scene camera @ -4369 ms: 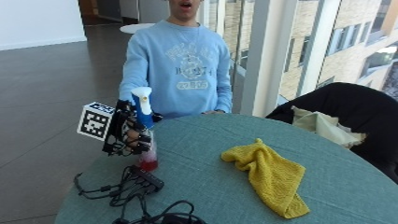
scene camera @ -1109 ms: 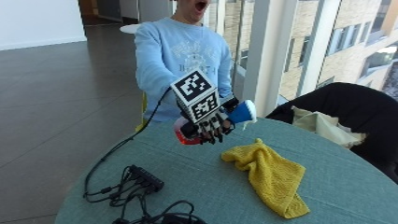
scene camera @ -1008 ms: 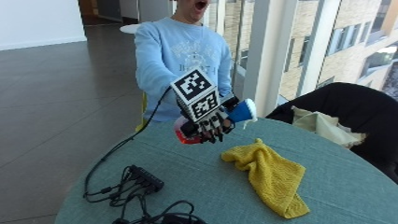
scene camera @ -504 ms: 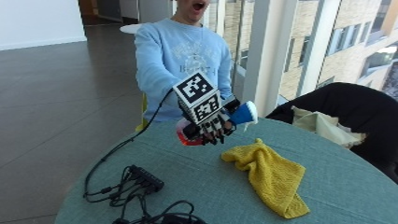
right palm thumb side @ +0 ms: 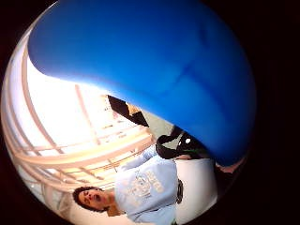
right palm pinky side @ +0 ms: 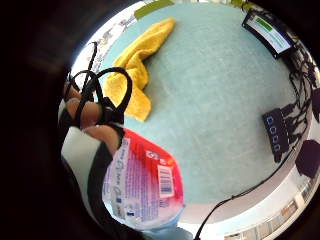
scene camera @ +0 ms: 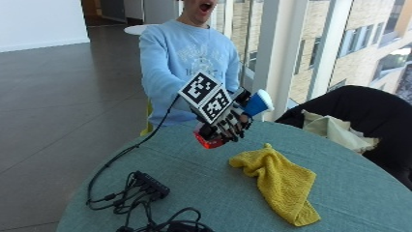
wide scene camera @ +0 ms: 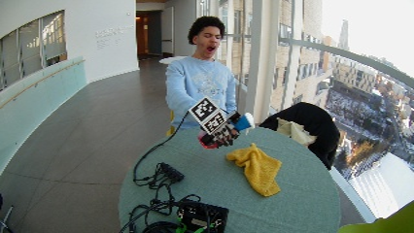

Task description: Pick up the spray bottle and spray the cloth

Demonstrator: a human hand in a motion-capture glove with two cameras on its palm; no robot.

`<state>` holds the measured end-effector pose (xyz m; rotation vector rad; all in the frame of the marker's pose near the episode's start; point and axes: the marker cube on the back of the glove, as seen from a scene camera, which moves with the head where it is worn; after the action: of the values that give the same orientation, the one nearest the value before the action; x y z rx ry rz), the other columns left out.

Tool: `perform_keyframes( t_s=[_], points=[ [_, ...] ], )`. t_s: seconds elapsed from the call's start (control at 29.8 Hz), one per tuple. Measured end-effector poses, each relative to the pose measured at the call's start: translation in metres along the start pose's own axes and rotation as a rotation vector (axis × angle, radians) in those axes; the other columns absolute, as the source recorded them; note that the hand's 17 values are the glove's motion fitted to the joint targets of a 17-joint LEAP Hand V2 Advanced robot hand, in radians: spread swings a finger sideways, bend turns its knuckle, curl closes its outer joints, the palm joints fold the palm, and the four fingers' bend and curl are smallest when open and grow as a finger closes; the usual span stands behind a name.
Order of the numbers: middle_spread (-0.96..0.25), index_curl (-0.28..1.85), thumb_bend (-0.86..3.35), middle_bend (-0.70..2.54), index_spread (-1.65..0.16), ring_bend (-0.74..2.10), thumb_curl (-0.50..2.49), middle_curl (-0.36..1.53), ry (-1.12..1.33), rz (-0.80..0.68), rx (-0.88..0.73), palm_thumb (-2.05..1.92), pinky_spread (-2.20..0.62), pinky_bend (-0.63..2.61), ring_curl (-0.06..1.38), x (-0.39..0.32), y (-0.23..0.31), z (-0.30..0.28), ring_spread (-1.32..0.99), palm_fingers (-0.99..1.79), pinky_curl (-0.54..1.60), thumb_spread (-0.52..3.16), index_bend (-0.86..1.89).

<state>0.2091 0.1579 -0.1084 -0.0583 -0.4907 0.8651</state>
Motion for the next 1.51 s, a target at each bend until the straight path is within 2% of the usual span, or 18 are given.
perform_keyframes(
  t_s=[0.4,0.81,1.14,1.51],
  points=[
    [-0.10,0.28,-0.03,0.38,-0.21,0.62,0.65,0.48,-0.203,-0.326,0.216,0.87,0.01,0.38,0.39,-0.085,-0.001,0.038,-0.04,1.14,0.37,0.77,0.11],
    [-0.11,0.28,-0.03,0.37,-0.21,0.61,0.65,0.48,-0.437,-0.566,0.336,0.87,0.01,0.39,0.38,-0.156,-0.016,0.133,-0.04,1.14,0.37,0.76,0.11],
    [-0.12,0.28,-0.03,0.36,-0.22,0.59,0.65,0.48,-0.493,-0.639,0.313,0.87,0.01,0.38,0.38,-0.187,-0.023,0.189,-0.05,1.13,0.37,0.77,0.11],
    [-0.11,0.29,-0.03,0.37,-0.21,0.57,0.63,0.48,-0.481,-0.623,0.267,0.85,0.01,0.37,0.38,-0.181,-0.026,0.203,-0.05,1.14,0.37,0.83,0.12]
  ],
)
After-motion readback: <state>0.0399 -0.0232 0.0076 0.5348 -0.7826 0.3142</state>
